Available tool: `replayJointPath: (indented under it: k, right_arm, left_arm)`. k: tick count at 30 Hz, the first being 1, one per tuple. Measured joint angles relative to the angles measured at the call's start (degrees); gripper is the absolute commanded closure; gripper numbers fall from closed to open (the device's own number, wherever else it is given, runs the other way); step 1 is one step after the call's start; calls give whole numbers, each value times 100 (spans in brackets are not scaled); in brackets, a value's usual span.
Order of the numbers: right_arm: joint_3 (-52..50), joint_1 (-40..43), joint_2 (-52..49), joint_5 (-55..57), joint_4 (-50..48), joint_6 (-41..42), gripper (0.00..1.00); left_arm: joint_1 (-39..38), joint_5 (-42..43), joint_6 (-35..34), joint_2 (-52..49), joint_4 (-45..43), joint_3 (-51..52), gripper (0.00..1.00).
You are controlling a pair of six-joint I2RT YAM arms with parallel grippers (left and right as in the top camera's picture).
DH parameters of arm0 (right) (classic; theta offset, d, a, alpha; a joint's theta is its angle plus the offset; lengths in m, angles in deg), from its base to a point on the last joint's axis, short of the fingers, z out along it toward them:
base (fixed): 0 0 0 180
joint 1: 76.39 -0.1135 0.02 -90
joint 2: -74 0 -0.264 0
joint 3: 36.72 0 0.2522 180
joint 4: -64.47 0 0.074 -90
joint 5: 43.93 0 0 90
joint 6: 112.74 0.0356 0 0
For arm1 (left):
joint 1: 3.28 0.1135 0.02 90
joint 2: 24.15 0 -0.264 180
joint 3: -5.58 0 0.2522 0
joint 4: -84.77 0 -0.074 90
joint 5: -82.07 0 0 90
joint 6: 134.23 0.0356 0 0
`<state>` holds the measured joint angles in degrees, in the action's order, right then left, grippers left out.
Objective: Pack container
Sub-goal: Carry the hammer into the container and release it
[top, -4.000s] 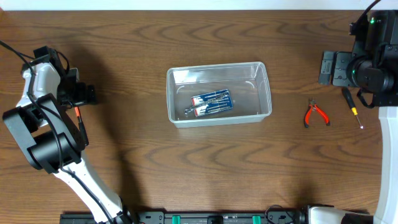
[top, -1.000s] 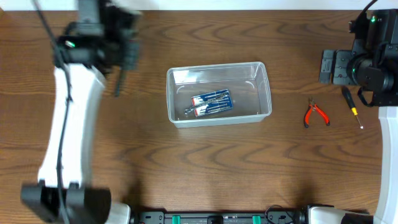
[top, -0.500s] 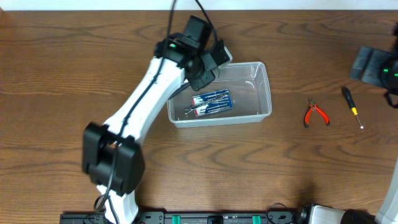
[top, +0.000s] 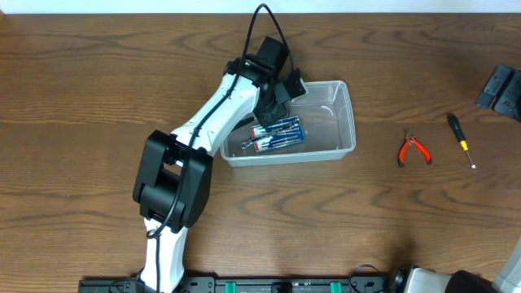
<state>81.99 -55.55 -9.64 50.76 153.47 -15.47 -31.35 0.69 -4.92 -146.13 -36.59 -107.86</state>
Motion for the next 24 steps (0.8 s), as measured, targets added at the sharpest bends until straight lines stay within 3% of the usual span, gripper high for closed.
replayJointPath:
  k: [11, 21, 23, 24]
  right_arm:
    - [0, 0, 0, -20, 17, 0, 1]
    - [0, 0, 0, -20, 17, 2, 1]
    - [0, 0, 0, -20, 17, 2, 1]
    - [0, 0, 0, -20, 17, 2, 1]
  left_arm:
    - [-76, 70, 149, -4, -557, 0, 94]
    - [-76, 175, 149, -334, -297, 2, 94]
    - [-76, 173, 160, -350, -291, 2, 83]
    - [-76, 175, 188, -350, -293, 2, 64]
